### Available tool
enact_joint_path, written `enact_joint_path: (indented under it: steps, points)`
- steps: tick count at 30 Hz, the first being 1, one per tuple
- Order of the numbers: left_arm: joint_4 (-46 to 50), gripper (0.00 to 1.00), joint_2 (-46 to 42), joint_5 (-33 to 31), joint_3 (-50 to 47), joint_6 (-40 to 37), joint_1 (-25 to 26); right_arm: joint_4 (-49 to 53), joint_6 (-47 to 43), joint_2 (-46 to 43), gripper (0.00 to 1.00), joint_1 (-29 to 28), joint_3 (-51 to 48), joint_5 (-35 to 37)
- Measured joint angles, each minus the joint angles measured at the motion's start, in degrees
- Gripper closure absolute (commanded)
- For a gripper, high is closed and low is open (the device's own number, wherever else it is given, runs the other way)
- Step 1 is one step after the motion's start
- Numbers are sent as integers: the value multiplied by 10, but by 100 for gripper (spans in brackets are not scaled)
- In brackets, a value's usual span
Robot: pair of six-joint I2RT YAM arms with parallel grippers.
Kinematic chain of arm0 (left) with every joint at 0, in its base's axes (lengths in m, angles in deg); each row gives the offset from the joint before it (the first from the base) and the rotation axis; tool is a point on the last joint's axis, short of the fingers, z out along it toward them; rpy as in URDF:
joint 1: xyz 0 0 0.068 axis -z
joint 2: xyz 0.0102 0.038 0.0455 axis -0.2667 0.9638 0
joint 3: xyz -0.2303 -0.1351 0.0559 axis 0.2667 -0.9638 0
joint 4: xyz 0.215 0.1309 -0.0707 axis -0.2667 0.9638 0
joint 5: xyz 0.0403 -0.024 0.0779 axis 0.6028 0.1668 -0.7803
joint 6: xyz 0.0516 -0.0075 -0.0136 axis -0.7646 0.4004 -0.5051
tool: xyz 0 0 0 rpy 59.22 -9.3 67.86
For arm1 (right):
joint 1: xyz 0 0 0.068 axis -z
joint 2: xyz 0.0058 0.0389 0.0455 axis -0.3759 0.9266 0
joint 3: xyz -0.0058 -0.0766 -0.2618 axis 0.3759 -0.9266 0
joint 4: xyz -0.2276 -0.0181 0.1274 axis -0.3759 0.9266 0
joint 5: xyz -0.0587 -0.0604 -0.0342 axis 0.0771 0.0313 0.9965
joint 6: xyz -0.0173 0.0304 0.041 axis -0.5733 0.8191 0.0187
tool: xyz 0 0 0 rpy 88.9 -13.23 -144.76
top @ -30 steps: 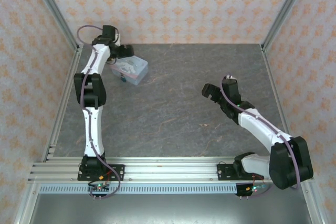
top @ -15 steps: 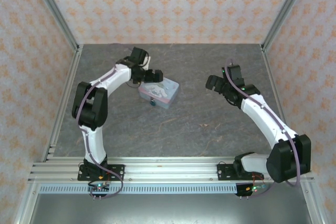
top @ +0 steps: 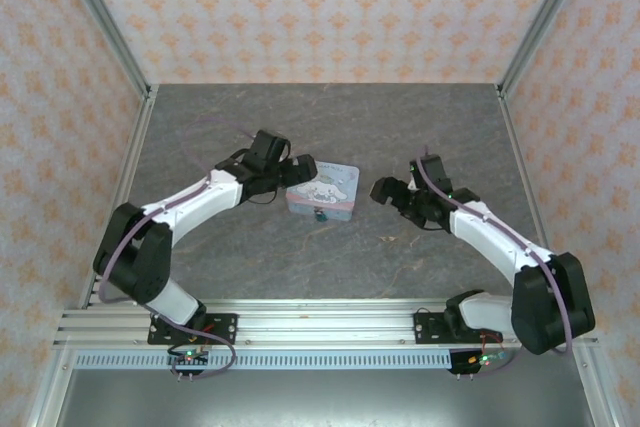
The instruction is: Unlock a padlock with a key
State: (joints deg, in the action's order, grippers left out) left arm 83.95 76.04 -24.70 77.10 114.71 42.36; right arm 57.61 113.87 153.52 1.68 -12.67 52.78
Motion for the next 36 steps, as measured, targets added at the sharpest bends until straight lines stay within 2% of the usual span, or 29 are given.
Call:
enact_joint_path:
  steps: [5,11,14,23,33,34,36]
  points:
    - [-18,0,-21,-5,-32,16,0,-55,38,13,22,-18,-9,-17]
    - [-59,0,-8,5,-56,37,2,-108,63,87,31,-31,17,-41]
    - [-77,0,3,13,-58,45,9,-125,71,117,41,-33,34,-46]
    - [-121,0,27,18,-58,69,42,-157,90,186,58,-33,81,-54]
    - [-126,0,59,12,-38,79,61,-147,88,222,58,-30,127,-21]
    - [-125,0,59,11,-38,79,62,-147,88,225,55,-29,130,-21]
    - [-125,0,59,9,-38,79,64,-147,87,230,27,-27,134,-22]
